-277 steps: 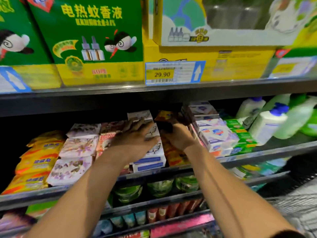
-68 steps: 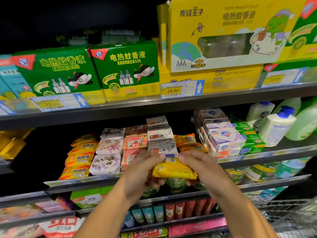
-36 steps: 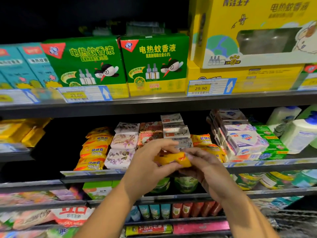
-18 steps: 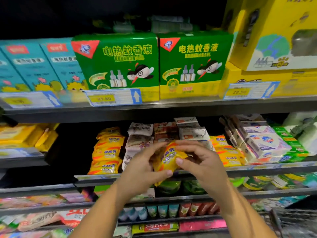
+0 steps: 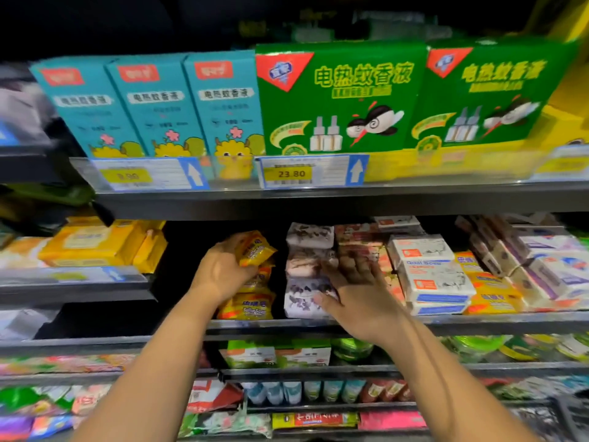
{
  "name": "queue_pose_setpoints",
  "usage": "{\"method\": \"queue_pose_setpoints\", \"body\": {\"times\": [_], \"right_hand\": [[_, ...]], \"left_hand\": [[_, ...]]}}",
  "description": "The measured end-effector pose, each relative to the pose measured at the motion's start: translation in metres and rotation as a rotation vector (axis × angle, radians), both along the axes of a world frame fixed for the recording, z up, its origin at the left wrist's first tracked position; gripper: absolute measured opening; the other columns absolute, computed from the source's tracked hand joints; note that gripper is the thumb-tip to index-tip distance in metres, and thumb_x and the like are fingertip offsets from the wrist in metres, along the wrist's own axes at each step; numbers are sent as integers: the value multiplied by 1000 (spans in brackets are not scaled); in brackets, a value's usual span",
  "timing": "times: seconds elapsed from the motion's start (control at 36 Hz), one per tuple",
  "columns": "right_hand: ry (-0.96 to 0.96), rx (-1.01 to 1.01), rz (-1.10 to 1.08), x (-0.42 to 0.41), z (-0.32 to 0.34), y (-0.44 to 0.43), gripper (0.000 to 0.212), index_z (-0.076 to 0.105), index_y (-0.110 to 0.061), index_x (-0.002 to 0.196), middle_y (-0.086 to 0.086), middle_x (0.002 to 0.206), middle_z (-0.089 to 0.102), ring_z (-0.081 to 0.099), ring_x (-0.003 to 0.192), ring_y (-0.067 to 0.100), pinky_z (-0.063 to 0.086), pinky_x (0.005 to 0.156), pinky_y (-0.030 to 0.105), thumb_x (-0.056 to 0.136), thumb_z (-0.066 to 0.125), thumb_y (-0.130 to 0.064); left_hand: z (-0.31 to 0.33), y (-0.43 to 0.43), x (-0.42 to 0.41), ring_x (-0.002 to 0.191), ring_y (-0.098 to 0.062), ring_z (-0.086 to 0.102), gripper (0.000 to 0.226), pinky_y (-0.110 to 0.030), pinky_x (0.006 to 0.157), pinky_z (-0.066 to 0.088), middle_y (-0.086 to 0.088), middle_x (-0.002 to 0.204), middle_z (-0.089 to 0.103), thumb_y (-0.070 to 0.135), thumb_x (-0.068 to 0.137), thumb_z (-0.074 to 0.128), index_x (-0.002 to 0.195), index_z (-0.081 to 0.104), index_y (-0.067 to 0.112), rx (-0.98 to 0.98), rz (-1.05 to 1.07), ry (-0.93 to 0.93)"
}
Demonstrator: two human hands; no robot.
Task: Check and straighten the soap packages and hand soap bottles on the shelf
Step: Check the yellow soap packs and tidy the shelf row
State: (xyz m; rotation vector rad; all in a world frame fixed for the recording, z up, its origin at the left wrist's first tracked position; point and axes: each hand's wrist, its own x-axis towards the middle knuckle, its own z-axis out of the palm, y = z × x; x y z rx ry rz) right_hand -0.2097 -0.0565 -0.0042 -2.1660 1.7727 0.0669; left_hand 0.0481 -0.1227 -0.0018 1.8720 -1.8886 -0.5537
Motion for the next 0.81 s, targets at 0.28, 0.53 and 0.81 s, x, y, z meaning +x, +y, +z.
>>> {"method": "queue_pose_setpoints", "body": {"times": [0.28,0.53,0.81], "right_hand": [[36,-100,-36,2,-10,0,99,-2,-42,156,-2,167,-9,-17,152,20,-7,124,43,69,-12,-87],[24,-128,-50,4,-10,3,95,-6,-44,155,-5,166,-11,-18,152,18,-9,124,41,68,-14,-82],[34,-126,-36,1,-16,1,104,-7,-44,155,-5,167,-10,-18,152,16,-7,124,43,62,-21,-88]], "left_hand": [[-34,-61,41,111,-19,63,87,-40,95,53,3,126,63,56,46,67,130,46,47,130,-98,109],[0,-79,0,126,-25,52,54,-21,90,36,-7,141,55,5,90,64,141,52,21,97,-209,-91],[-27,-67,1,152,-16,-2,59,-33,121,2,6,165,0,49,103,36,156,12,38,150,-223,-364]]}}
